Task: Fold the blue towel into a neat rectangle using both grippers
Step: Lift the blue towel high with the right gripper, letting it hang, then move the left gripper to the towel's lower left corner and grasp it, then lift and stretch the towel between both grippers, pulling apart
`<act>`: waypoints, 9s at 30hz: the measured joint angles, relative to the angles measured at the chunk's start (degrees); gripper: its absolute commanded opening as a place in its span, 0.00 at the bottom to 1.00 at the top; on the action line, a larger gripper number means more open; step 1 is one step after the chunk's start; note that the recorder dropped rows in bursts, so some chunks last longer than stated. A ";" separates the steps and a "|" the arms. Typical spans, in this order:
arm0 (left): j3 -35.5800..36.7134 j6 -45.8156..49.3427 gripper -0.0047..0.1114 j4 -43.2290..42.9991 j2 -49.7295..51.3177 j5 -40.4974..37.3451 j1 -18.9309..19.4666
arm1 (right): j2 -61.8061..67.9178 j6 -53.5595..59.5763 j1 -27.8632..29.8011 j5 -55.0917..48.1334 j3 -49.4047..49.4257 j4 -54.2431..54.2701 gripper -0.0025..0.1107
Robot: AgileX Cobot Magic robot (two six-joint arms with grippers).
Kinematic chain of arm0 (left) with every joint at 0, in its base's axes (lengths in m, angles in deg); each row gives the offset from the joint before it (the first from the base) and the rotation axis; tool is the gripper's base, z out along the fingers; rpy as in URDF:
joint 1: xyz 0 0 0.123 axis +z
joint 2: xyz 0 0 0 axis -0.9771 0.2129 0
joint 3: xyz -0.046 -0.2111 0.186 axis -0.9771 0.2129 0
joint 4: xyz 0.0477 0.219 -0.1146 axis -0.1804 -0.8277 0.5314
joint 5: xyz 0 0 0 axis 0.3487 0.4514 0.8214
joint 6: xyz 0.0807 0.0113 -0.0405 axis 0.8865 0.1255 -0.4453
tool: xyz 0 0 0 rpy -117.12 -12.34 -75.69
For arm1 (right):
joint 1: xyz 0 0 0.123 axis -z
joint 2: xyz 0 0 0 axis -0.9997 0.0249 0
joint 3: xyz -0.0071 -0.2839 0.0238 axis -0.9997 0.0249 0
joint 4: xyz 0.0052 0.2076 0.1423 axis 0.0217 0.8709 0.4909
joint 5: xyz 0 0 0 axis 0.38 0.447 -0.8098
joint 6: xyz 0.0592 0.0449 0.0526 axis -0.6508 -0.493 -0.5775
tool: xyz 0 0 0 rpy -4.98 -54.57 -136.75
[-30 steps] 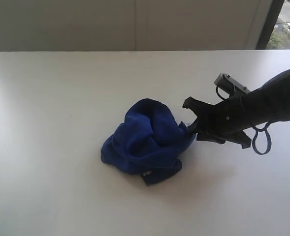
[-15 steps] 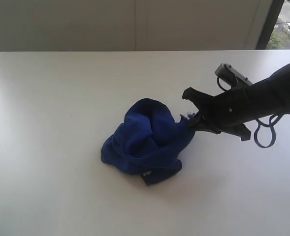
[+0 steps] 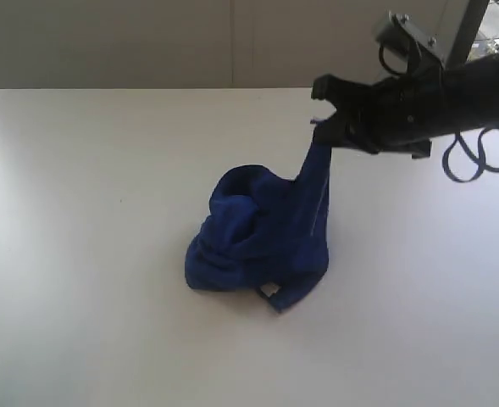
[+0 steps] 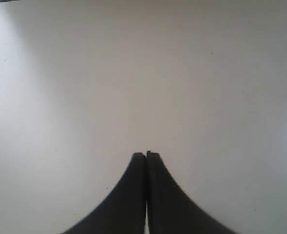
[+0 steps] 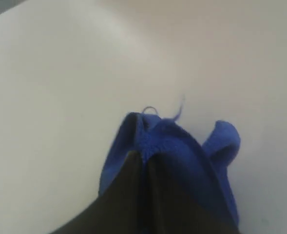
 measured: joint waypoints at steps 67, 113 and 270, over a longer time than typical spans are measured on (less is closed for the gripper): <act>0.00 0.00 0.04 0.00 0.00 0.00 0.00 | -5.83 -26.83 0.00 -30.07 -59.65 -36.18 0.02; 0.00 -13.80 0.04 4.69 1.01 15.72 0.00 | -6.71 -26.86 0.00 -29.06 -59.74 -32.02 0.02; -57.94 -12.04 0.04 -26.05 59.00 -23.78 -32.44 | -39.86 -46.03 0.00 -18.80 -2.67 -67.90 0.02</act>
